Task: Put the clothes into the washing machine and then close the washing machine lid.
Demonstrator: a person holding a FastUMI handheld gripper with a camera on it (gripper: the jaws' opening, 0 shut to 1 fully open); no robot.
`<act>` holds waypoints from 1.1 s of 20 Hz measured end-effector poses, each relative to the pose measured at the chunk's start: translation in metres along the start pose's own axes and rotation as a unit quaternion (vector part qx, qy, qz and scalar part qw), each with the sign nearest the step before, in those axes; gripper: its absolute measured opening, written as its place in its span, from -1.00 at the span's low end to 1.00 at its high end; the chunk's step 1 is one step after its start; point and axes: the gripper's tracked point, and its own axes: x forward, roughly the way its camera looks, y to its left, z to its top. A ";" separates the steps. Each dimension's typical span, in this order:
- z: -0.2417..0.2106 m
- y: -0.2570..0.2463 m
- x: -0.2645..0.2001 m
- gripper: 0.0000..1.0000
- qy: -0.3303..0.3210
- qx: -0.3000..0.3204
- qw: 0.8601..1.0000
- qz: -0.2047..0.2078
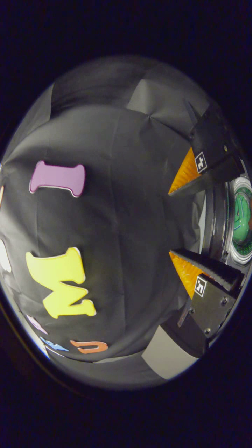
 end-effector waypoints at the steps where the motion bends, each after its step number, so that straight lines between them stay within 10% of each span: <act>1: -0.002 0.002 -0.005 0.88 -0.005 -0.007 1.000 0.002; 22: -0.033 0.007 -0.066 0.89 0.015 -0.002 0.999 -0.034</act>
